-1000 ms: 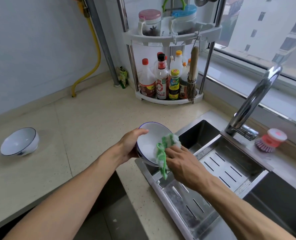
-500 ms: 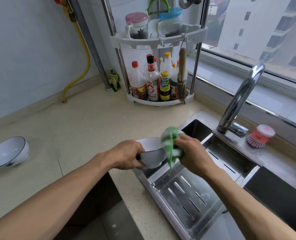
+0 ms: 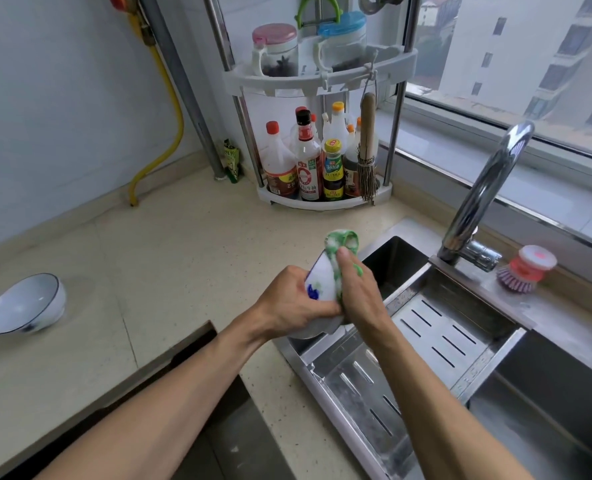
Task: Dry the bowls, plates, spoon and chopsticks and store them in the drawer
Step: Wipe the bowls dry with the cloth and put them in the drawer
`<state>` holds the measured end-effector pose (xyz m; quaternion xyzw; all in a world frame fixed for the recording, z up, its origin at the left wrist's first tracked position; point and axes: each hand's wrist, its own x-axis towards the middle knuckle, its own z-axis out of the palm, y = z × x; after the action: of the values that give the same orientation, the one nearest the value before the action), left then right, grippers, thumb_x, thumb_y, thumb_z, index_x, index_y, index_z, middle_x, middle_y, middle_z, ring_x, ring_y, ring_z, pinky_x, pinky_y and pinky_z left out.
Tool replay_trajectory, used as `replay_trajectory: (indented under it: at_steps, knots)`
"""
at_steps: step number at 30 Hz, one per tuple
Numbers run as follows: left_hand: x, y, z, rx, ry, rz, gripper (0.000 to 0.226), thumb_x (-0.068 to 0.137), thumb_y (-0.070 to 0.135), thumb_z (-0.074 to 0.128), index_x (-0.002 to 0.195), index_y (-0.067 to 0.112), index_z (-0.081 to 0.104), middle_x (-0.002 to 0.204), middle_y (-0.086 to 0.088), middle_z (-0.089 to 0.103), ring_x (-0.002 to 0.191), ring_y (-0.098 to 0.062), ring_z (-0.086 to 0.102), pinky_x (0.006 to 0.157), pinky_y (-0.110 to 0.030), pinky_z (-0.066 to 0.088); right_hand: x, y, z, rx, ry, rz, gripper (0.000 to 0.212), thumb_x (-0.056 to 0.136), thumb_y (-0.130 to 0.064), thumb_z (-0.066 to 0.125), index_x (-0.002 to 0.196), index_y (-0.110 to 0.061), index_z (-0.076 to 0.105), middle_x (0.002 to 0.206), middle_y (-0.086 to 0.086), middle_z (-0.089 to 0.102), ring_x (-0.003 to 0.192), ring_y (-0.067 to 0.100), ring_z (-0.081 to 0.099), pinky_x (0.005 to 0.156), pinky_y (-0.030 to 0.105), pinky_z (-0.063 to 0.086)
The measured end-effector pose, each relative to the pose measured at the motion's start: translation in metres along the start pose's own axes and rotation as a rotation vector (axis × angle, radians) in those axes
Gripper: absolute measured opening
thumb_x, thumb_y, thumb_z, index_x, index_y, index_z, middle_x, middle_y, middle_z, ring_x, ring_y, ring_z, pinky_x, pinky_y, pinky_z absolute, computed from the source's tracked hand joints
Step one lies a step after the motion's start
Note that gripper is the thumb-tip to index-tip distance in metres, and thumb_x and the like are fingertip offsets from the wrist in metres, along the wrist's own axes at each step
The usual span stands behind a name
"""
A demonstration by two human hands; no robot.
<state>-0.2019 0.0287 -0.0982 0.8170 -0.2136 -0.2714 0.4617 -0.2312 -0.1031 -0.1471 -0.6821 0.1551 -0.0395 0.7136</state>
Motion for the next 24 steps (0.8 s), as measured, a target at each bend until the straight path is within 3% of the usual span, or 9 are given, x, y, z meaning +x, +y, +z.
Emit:
replay_trajectory:
  at_steps: [3,5,9,13,15,17,20,22,24]
  knots:
    - [0.002,-0.002,-0.006,-0.048,0.078,-0.046,0.029,0.080,-0.001,0.076,0.058,0.014,0.063,0.056,0.003,0.062,0.051,-0.008,0.057,0.054,-0.023,0.046,-0.012,0.009,0.011,-0.124,0.002,-0.121,0.045,0.095,-0.063,0.038,0.126,-0.040,0.062,0.126,-0.001,0.057,0.114,0.015,0.059,0.102,0.037,0.046]
    - [0.000,-0.003,-0.010,-0.054,0.031,-0.050,0.018,0.080,-0.003,0.075,0.066,0.007,0.068,0.062,-0.004,0.067,0.057,-0.011,0.062,0.058,-0.027,0.050,-0.021,0.013,0.013,-0.114,-0.004,-0.130,0.036,0.094,-0.061,0.038,0.121,-0.053,0.061,0.129,-0.004,0.055,0.118,0.014,0.057,0.104,0.037,0.045]
    - [-0.005,-0.001,-0.002,0.028,-0.033,-0.046,0.015,0.078,0.004,0.080,0.084,-0.006,0.070,0.076,-0.014,0.071,0.066,-0.018,0.069,0.065,-0.035,0.059,-0.006,0.005,-0.004,0.107,0.002,0.159,0.055,0.103,-0.055,0.033,0.089,-0.016,0.068,0.090,0.021,0.072,0.080,0.032,0.070,0.087,0.055,0.053]
    - [0.000,0.001,-0.008,-0.044,0.020,-0.078,0.018,0.078,-0.002,0.078,0.068,0.009,0.067,0.061,0.002,0.068,0.056,-0.009,0.064,0.056,-0.025,0.052,-0.019,0.007,0.006,-0.128,-0.006,-0.075,0.046,0.104,-0.050,0.038,0.140,-0.025,0.054,0.127,0.001,0.057,0.113,0.014,0.057,0.103,0.034,0.046]
    - [0.000,0.003,-0.008,-0.010,0.004,-0.066,0.024,0.078,-0.004,0.075,0.063,0.011,0.065,0.056,0.005,0.065,0.052,-0.008,0.060,0.054,-0.023,0.049,-0.024,0.013,0.009,-0.096,0.020,-0.056,0.048,0.100,-0.056,0.043,0.136,-0.027,0.057,0.126,0.006,0.057,0.114,0.019,0.058,0.104,0.042,0.047]
    - [-0.002,0.008,-0.004,0.050,-0.049,-0.018,0.015,0.078,0.000,0.078,0.067,0.004,0.067,0.063,-0.005,0.068,0.056,-0.019,0.065,0.056,-0.032,0.055,-0.016,0.009,0.002,0.199,0.028,0.162,0.059,0.092,-0.067,0.049,0.115,-0.016,0.066,0.113,0.022,0.068,0.099,0.031,0.068,0.093,0.053,0.054]
    - [-0.004,0.017,0.001,0.091,-0.122,0.053,0.019,0.079,0.005,0.079,0.067,0.003,0.064,0.062,-0.004,0.064,0.057,-0.015,0.065,0.054,-0.028,0.054,-0.017,-0.002,-0.013,0.588,-0.062,0.401,0.051,0.096,-0.052,0.048,0.082,-0.006,0.067,0.080,0.020,0.070,0.068,0.032,0.070,0.058,0.037,0.060]
    - [-0.004,0.019,-0.001,0.100,-0.128,0.063,0.020,0.079,0.005,0.079,0.068,0.008,0.063,0.062,0.002,0.063,0.057,-0.011,0.064,0.055,-0.024,0.053,-0.015,-0.002,-0.019,0.687,-0.089,0.432,0.049,0.097,-0.047,0.047,0.084,-0.005,0.067,0.080,0.020,0.069,0.066,0.032,0.070,0.053,0.034,0.058]
    - [-0.004,0.015,-0.004,0.054,-0.091,0.028,0.015,0.076,0.005,0.082,0.079,0.000,0.068,0.076,-0.013,0.068,0.069,-0.021,0.069,0.063,-0.034,0.061,-0.013,0.001,-0.022,0.649,-0.089,0.421,0.050,0.097,-0.051,0.046,0.098,-0.005,0.066,0.090,0.021,0.071,0.072,0.034,0.071,0.058,0.036,0.059]
